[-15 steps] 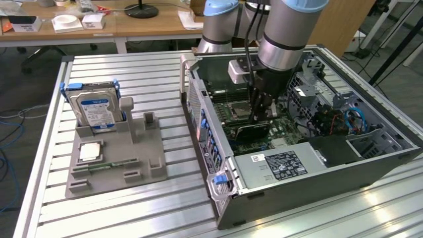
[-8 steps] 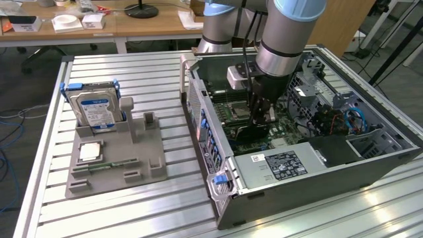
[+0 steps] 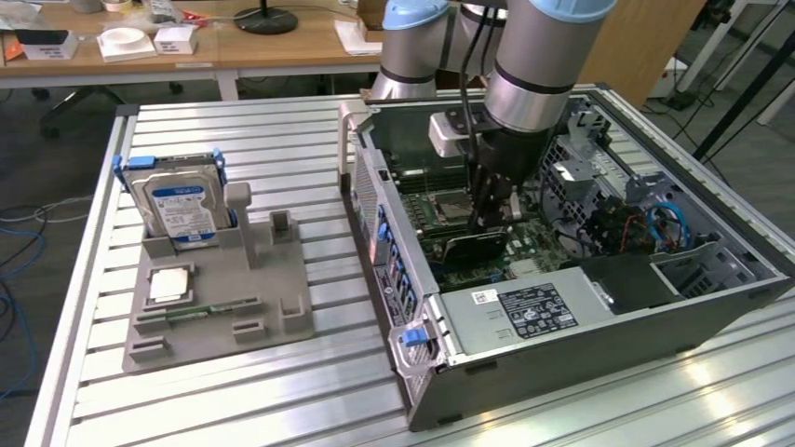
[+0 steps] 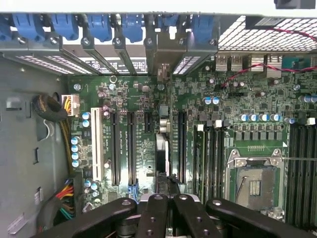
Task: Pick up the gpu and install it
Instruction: 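Press down on the gpu until it lock into place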
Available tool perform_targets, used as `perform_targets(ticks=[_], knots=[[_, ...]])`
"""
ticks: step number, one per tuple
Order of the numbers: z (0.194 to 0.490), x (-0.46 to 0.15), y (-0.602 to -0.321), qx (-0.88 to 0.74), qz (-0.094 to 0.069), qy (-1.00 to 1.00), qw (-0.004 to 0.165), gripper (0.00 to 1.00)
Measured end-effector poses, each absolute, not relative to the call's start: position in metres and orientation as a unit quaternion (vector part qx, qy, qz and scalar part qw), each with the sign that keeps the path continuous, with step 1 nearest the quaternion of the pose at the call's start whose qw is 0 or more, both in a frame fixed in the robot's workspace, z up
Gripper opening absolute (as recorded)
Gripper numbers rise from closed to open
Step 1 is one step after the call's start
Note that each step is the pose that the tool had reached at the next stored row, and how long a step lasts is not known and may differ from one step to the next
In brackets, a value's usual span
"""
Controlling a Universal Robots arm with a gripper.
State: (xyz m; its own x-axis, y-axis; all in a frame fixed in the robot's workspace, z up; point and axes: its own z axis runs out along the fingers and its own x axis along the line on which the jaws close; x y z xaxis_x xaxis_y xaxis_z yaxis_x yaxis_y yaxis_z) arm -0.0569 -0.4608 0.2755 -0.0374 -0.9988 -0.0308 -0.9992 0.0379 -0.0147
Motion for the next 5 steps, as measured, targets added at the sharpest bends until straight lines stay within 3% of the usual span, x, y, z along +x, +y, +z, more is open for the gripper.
perform_targets(ticks=[5], knots=[[0.2756, -0.0570, -0.4608, -0.694, 0.005, 0.720, 0.016, 0.11]])
